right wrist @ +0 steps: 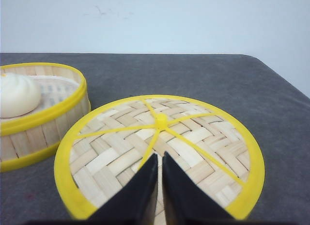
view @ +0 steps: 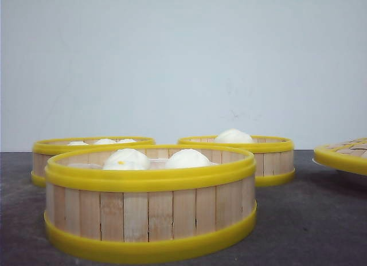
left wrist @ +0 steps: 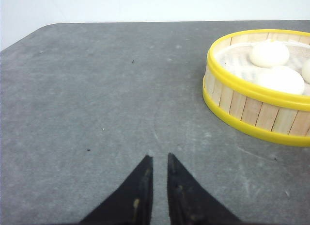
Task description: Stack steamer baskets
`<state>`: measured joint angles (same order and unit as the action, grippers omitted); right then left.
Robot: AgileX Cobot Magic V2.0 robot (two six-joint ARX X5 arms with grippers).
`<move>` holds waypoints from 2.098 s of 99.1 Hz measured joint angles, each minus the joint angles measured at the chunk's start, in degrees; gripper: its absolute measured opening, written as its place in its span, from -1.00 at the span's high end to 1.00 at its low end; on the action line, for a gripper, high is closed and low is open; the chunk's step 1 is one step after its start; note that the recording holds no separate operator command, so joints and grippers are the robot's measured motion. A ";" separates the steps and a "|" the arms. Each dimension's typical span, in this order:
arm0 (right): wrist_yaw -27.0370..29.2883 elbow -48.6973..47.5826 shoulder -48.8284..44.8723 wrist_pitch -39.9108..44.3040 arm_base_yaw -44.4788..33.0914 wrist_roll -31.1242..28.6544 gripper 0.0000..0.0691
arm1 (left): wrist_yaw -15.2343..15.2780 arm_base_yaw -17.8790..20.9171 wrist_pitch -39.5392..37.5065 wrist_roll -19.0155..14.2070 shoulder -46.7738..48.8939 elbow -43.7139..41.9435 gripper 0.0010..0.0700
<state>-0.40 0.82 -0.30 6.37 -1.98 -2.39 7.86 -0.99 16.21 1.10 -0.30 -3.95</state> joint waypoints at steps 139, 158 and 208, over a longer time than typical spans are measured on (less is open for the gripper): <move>-0.07 0.00 0.00 -0.02 0.00 0.00 0.97 | 1.01 0.02 -2.01 9.51 0.00 0.55 0.95; -0.11 0.00 0.00 -0.17 0.00 -0.42 0.97 | 1.01 0.02 -2.27 11.28 0.00 0.61 0.95; -4.57 0.00 0.00 -1.36 0.02 -19.23 0.97 | -3.34 0.00 -5.11 -14.86 0.00 0.92 0.95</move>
<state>-4.97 0.82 -0.30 5.02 -1.96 -21.63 4.51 -0.99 11.09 -13.76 -0.30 -3.03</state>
